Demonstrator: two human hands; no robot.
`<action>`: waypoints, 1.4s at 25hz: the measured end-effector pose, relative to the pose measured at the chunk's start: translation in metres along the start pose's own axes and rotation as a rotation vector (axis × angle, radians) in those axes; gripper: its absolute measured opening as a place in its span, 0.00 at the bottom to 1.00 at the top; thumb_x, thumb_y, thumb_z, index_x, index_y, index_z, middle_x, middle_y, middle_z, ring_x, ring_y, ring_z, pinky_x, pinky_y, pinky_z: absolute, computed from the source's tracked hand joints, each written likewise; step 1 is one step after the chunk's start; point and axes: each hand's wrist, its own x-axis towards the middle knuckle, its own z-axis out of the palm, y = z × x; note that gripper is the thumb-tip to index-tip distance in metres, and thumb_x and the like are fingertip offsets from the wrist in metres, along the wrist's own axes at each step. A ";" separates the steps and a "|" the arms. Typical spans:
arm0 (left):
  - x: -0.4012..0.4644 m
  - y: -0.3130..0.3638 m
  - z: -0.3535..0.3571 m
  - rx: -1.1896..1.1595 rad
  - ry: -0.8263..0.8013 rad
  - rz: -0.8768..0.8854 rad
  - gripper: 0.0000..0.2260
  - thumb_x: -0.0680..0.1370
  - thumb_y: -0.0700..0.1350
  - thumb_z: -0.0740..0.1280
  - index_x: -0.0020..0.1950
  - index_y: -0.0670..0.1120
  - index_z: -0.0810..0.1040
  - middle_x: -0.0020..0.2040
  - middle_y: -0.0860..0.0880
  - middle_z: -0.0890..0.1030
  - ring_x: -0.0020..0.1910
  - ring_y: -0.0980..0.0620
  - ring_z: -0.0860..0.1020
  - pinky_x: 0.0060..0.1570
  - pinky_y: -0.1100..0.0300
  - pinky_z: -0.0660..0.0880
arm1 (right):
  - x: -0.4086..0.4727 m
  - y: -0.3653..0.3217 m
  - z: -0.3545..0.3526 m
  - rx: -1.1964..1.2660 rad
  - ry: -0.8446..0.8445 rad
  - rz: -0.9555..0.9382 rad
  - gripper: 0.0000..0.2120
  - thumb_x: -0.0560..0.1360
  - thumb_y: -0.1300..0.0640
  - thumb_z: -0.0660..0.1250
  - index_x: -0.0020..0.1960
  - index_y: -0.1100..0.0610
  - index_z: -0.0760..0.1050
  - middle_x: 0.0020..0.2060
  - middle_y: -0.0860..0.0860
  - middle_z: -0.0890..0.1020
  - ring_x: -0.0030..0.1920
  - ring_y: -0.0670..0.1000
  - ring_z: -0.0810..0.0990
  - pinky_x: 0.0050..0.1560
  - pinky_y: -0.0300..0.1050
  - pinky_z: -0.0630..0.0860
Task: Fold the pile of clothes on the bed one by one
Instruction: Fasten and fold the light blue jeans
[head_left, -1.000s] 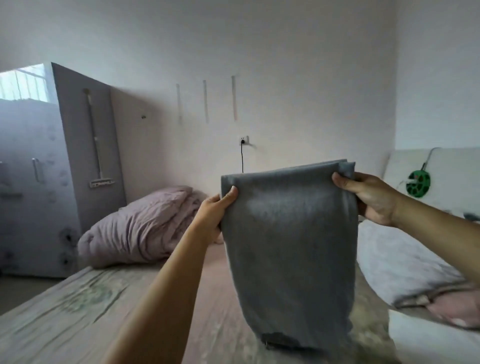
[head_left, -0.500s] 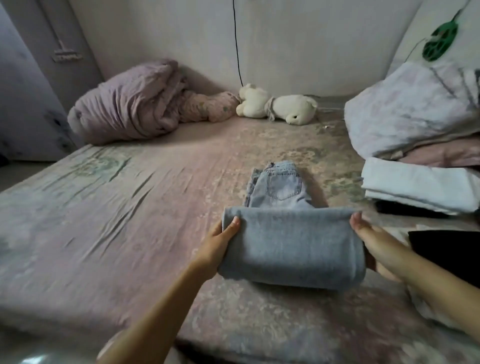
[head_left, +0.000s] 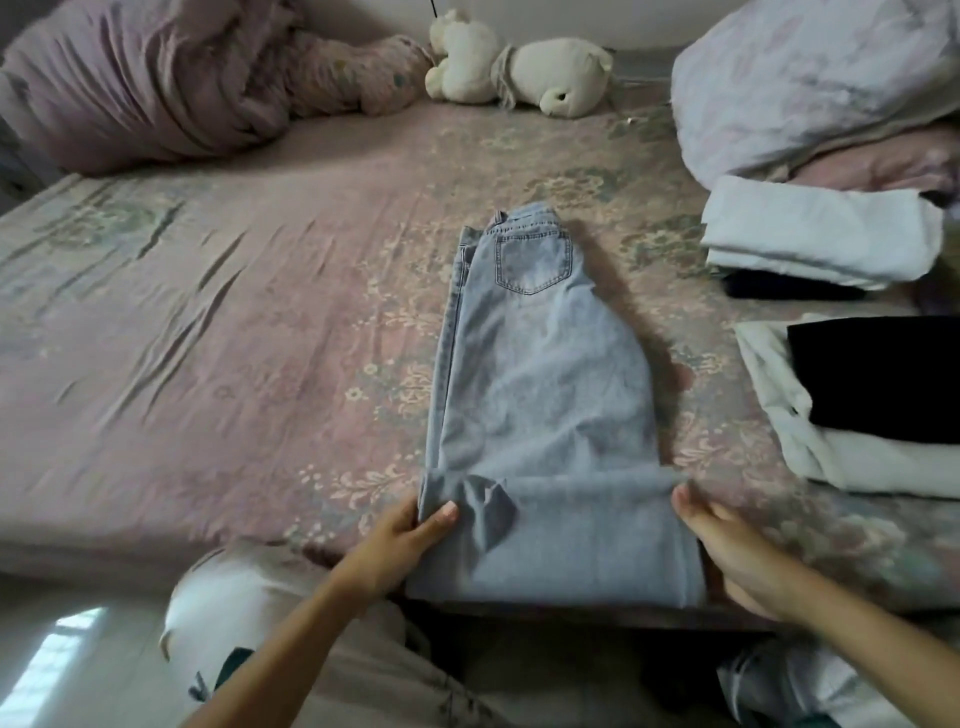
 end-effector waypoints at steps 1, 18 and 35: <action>0.020 0.018 -0.006 -0.011 0.042 0.032 0.16 0.72 0.57 0.69 0.52 0.46 0.78 0.42 0.56 0.84 0.45 0.54 0.81 0.41 0.67 0.76 | 0.009 -0.020 0.003 -0.007 -0.010 -0.055 0.27 0.65 0.34 0.67 0.54 0.52 0.75 0.52 0.47 0.82 0.50 0.40 0.81 0.55 0.39 0.76; 0.129 0.006 -0.002 0.315 0.488 0.086 0.10 0.81 0.43 0.62 0.41 0.45 0.65 0.34 0.51 0.68 0.33 0.54 0.67 0.35 0.57 0.62 | 0.106 -0.016 -0.004 -0.280 0.222 -0.291 0.08 0.77 0.54 0.67 0.52 0.57 0.74 0.54 0.55 0.80 0.55 0.52 0.79 0.57 0.50 0.75; 0.112 -0.009 0.039 0.407 0.609 -0.242 0.11 0.82 0.50 0.55 0.51 0.42 0.67 0.44 0.42 0.75 0.41 0.43 0.74 0.40 0.52 0.70 | 0.110 0.002 0.013 -0.399 0.528 -0.120 0.18 0.80 0.57 0.59 0.33 0.56 0.60 0.28 0.51 0.63 0.29 0.49 0.62 0.31 0.46 0.57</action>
